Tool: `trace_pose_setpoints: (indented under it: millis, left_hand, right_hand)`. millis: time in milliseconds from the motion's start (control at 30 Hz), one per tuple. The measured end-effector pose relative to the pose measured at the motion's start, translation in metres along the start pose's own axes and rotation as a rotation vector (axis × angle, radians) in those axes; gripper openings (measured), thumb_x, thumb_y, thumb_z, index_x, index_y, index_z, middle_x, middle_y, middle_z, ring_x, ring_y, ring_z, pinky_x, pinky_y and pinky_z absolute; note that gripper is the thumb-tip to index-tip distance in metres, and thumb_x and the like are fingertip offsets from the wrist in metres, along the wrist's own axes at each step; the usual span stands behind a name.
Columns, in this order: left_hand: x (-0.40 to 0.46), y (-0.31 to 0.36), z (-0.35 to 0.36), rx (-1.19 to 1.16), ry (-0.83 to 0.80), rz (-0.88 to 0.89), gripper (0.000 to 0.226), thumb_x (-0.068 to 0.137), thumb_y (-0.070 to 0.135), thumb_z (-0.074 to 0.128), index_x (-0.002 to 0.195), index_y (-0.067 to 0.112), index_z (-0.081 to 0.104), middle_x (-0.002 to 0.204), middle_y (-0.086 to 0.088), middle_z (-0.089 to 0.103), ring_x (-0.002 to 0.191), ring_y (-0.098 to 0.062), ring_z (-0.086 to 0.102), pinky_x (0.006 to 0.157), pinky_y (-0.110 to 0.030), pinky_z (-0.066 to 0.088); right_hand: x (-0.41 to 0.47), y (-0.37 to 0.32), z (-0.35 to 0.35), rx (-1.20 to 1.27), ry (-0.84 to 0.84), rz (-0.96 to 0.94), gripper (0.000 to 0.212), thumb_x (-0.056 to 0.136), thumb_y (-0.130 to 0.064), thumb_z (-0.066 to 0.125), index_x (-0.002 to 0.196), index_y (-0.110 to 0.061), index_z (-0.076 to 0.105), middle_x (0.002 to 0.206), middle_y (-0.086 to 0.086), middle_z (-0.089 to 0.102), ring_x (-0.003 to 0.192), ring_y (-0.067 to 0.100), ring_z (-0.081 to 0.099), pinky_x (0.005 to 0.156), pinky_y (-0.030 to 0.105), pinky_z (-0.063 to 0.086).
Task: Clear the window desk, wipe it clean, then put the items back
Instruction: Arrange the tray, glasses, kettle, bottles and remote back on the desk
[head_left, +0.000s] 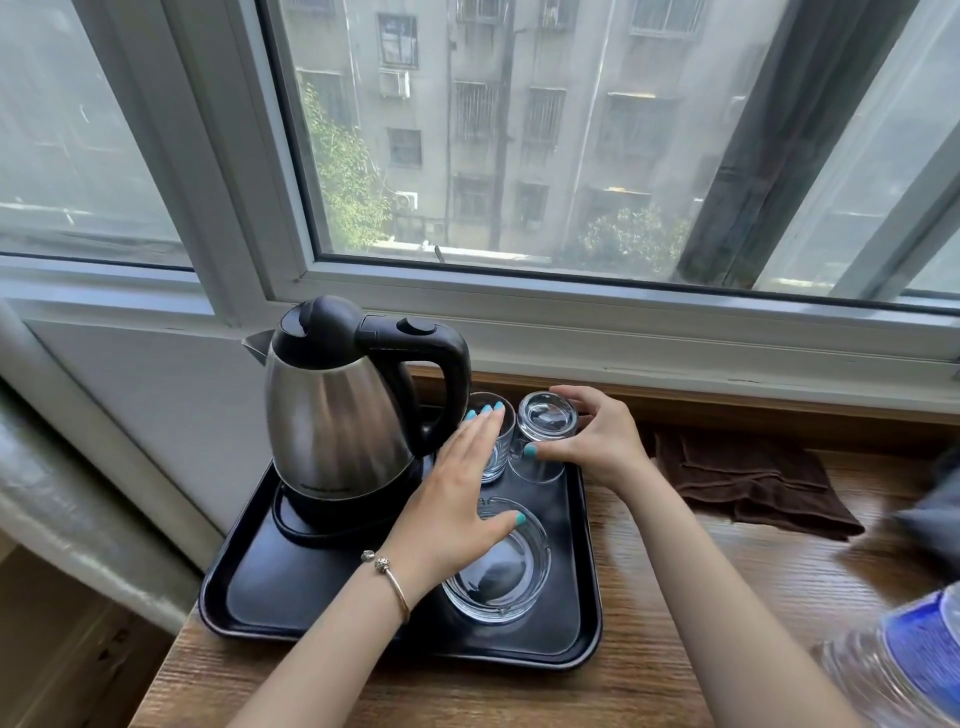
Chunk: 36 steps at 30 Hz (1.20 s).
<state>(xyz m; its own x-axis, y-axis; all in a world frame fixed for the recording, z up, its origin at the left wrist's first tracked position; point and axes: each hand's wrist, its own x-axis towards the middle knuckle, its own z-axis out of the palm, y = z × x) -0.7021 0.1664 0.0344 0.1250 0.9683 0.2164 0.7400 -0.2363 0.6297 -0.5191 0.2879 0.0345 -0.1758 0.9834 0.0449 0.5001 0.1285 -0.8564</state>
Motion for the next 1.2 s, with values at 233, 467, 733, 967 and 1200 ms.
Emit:
trace_pose_setpoints:
  millis: [233,467,733,967,1200]
  left_hand:
    - [0.002,-0.001,0.001,-0.013,-0.019,-0.014,0.103,0.080,0.033,0.073,0.146,0.044,-0.006,0.159,0.019,0.003,0.143,0.008,-0.007,0.116,-0.016,0.006]
    - [-0.002,0.001,0.001,-0.024,-0.022,-0.025,0.099,0.083,0.033,0.071,0.151,0.036,-0.001,0.159,0.020,0.001,0.142,0.009,-0.009,0.117,-0.019,0.006]
    - [-0.018,0.003,-0.006,-0.044,0.055,-0.005,0.089,0.084,0.030,0.069,0.152,0.032,0.013,0.156,0.021,0.012,0.142,0.011,0.002,0.113,-0.008,0.006]
    - [-0.032,0.001,-0.017,-0.075,0.070,-0.025,0.085,0.083,0.026,0.070,0.150,0.031,0.018,0.156,0.018,0.019,0.142,0.009,0.011,0.117,-0.016,0.013]
    - [-0.037,0.001,-0.023,-0.071,0.061,-0.033,0.087,0.085,0.027,0.069,0.144,0.042,0.007,0.144,0.038,0.006,0.139,0.016,0.004,0.111,-0.004,0.005]
  right_hand:
    - [-0.003,0.000,0.002,0.020,-0.013,0.003,0.078,0.040,-0.037,0.099,0.110,-0.041,0.063,0.111,-0.010,0.069,0.100,0.008,0.066,0.092,0.043,0.055]
    - [-0.007,-0.004,0.001,-0.060,-0.056,-0.015,0.091,0.049,-0.036,0.098,0.129,-0.036,0.056,0.123,-0.011,0.062,0.111,0.008,0.060,0.101,0.043,0.049]
    - [-0.002,-0.050,0.005,-0.607,-0.082,-0.387,0.102,0.051,-0.063,0.086,0.142,-0.037,0.045,0.134,-0.014,0.058,0.128,0.012,0.047,0.107,0.035,0.033]
    - [0.016,-0.058,0.028,-0.762,-0.285,-0.372,0.099,0.054,-0.067,0.080,0.142,-0.036,0.046,0.133,-0.009,0.058,0.133,0.013,0.039,0.112,0.034,0.022]
    - [0.023,-0.062,0.032,-0.684,-0.267,-0.340,0.080,0.052,-0.058,0.084,0.126,-0.038,0.059,0.113,-0.021,0.067,0.113,0.009,0.057,0.100,0.033,0.037]
